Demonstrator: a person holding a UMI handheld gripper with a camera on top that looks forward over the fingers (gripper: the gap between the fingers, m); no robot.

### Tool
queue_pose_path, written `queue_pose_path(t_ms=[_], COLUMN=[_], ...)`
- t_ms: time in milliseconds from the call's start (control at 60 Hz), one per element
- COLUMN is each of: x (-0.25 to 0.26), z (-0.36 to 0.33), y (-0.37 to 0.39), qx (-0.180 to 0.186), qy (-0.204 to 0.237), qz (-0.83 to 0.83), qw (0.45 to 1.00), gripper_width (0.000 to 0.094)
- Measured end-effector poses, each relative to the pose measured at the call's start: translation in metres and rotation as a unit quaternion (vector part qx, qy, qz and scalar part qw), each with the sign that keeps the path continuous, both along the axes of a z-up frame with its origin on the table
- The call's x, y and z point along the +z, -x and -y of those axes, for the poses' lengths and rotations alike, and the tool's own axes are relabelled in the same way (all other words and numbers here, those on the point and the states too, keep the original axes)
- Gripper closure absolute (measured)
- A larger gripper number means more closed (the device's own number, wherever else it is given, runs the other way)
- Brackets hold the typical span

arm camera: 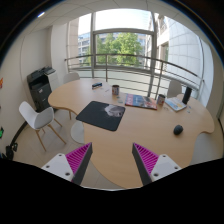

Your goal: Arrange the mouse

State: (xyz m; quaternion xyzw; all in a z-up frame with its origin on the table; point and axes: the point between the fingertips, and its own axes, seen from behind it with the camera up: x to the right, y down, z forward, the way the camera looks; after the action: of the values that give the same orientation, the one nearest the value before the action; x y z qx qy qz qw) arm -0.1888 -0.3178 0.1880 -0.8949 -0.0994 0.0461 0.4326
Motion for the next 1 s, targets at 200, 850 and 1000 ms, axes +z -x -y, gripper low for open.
queue_pose_path(t_ms=[200,850,1000], x=[-0.082,-0.19,-0.199], z=[-0.016,-0.255,-0.285], y=[-0.121,-0.386,-0.399], qx=[-0.052,-0.162,-0.184], qy=[0.047,0.001,0.002], qz=[-0.002,-0.001,-0.003], qw=[0.998,0.987,0.983], gripper_width=[0.0119,0.0124,0.0122])
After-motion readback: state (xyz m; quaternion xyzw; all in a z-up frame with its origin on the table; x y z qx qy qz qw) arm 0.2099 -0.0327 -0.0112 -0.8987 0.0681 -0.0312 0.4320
